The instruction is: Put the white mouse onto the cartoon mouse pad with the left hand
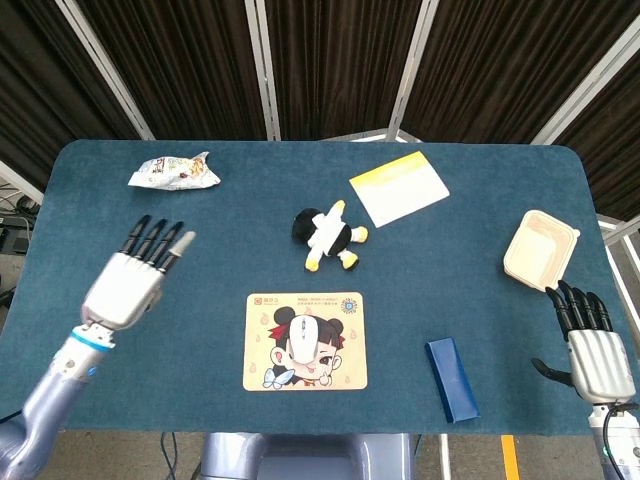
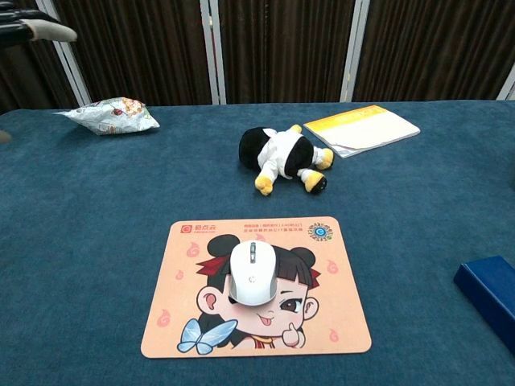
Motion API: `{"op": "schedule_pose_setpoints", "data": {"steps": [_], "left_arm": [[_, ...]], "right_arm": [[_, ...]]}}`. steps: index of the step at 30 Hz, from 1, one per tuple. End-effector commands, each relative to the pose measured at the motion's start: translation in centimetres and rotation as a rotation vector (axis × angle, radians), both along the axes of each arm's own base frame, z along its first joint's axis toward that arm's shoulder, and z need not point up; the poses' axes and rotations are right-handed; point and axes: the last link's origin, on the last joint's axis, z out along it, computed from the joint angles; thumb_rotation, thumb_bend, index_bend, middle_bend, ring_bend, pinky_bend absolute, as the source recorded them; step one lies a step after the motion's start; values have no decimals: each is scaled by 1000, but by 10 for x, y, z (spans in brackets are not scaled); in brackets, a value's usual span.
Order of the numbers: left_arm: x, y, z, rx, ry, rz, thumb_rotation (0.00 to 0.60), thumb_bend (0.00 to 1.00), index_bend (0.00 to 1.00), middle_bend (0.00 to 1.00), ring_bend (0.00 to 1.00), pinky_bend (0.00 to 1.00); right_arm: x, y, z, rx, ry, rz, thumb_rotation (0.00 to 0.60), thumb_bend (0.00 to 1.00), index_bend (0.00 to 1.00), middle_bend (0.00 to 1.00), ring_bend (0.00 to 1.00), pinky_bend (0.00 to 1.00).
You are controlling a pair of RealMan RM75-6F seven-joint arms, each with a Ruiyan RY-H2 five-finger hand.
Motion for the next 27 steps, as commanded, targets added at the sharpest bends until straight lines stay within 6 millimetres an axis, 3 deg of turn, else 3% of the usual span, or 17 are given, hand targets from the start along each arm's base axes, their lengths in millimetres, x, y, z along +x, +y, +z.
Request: {"op": "schedule_pose_setpoints", "data": {"steps": [1, 6, 14, 20, 27], "left_arm": [[-31, -20, 18, 15, -62, 102, 600, 190, 0, 0, 0, 0], [-53, -38, 28, 48, -117, 133, 600, 189, 0, 0, 0, 0], [-91, -60, 28, 102, -163, 234, 600, 188, 0, 0, 0, 0], [-104, -72, 35, 140, -356, 308, 600, 189, 0, 0, 0, 0], [-109, -78, 37, 169, -332, 329, 600, 188, 61, 0, 0, 0]], "right_arm": [[0, 0, 0, -1, 2, 1, 600, 99, 32, 0, 0, 0], [0, 0, 0, -4, 5, 1, 600, 99, 31, 0, 0, 0], [0, 0, 0, -4, 3, 0, 600, 98, 32, 0, 0, 0], [1, 0, -1, -3, 4, 2, 600, 100, 32, 0, 0, 0], [1, -1, -1, -1, 3, 2, 600, 99, 32, 0, 0, 0]]}}
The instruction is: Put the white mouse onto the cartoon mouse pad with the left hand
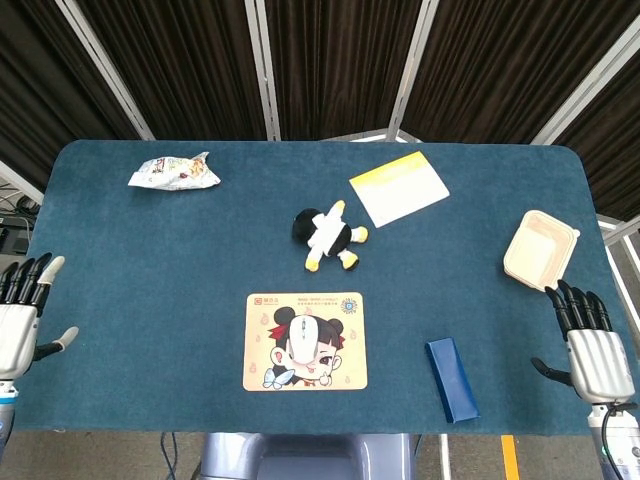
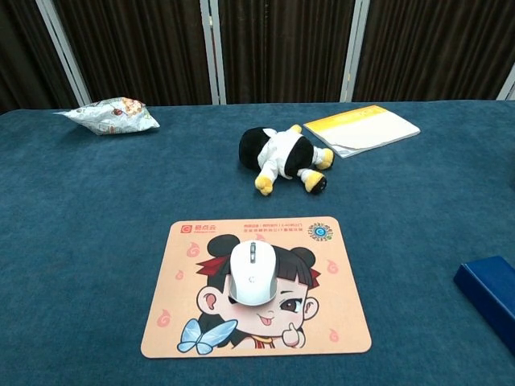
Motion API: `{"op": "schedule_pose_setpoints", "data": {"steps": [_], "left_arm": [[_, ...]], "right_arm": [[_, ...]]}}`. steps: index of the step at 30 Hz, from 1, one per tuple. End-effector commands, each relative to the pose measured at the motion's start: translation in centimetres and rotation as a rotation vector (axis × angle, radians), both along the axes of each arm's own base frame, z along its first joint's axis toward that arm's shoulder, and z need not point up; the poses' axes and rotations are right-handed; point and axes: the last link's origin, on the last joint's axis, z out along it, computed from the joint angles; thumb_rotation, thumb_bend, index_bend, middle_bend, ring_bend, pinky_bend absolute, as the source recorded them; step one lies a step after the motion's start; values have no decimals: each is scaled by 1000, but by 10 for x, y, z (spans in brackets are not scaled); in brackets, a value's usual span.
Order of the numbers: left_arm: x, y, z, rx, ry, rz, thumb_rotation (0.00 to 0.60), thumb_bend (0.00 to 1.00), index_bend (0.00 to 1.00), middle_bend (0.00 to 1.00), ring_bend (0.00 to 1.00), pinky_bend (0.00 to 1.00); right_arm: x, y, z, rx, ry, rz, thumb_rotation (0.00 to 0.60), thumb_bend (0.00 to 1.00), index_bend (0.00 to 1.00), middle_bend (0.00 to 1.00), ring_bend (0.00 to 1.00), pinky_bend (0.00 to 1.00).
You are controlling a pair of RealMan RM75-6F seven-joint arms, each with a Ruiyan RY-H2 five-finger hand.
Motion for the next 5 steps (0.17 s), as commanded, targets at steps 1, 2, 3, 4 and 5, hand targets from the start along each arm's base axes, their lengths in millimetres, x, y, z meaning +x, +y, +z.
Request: {"op": "schedule_pose_setpoints", "data": {"steps": [1, 2, 3, 4, 5], "left_arm": [[-2, -2, 0, 12, 22, 20, 600, 188, 60, 0, 0, 0], [-2, 0, -1, 7, 26, 26, 600, 188, 51, 0, 0, 0], [-1, 1, -1, 2, 28, 30, 600, 188, 39, 0, 0, 0], [-1, 3, -1, -3, 32, 37, 600, 188, 30, 0, 0, 0], [-1, 4, -2, -8, 34, 46, 600, 188, 15, 0, 0, 0]], "right_arm": [[0, 0, 0, 1, 0, 0, 600, 99, 32, 0, 0, 0], [0, 0, 0, 1, 0, 1, 600, 99, 32, 0, 0, 0], [0, 0, 0, 2, 1, 2, 600, 98, 32, 0, 0, 0], [1, -1, 0, 2, 2, 3, 600, 98, 32, 0, 0, 0], [1, -1, -1, 2, 3, 3, 600, 99, 32, 0, 0, 0]]}}
